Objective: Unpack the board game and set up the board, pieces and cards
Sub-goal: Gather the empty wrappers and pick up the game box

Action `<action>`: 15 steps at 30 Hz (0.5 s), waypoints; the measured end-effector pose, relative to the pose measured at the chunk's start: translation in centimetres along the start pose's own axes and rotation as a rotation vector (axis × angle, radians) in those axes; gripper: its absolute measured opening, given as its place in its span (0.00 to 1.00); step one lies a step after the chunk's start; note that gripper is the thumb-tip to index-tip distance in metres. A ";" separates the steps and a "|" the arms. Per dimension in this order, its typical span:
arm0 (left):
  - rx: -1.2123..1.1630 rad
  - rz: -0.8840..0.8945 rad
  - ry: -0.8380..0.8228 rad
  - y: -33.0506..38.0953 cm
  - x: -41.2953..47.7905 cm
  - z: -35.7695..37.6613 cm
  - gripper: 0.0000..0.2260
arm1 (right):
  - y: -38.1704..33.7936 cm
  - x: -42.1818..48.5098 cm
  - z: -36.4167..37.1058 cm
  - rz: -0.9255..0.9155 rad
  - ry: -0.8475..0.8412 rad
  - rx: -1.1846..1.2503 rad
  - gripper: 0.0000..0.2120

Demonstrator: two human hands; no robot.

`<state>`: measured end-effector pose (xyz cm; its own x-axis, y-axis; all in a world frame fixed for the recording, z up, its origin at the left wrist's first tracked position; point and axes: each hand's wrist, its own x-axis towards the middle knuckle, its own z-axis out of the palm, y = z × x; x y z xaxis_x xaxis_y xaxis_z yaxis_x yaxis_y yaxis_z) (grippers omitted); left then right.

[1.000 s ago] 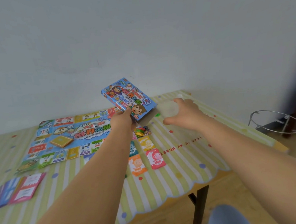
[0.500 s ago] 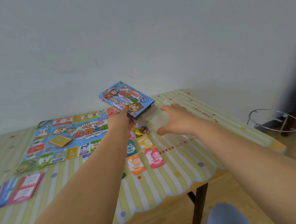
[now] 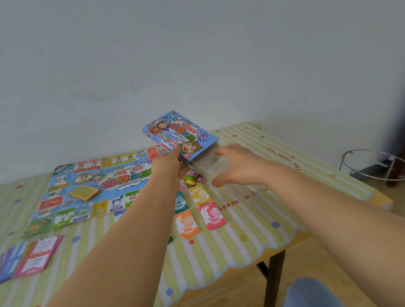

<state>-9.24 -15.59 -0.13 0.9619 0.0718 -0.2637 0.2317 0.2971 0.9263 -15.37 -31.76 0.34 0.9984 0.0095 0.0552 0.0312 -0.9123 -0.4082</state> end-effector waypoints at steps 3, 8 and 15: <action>-0.014 -0.021 -0.021 -0.1 0.2 -0.1 0.09 | 0.0 0.0 0.0 -0.010 -0.003 0.008 0.43; 0.022 -0.055 -0.077 -0.2 0.2 -0.1 0.10 | 0.1 0.2 0.1 -0.015 0.000 0.082 0.43; 0.026 -0.056 -0.108 -0.4 -0.1 0.2 0.11 | -0.4 0.3 0.5 -0.009 0.076 0.189 0.50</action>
<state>-9.44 -15.91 -0.44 0.9570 -0.0475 -0.2862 0.2880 0.2728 0.9179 -15.11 -31.20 0.04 0.9919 -0.0197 0.1254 0.0559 -0.8191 -0.5709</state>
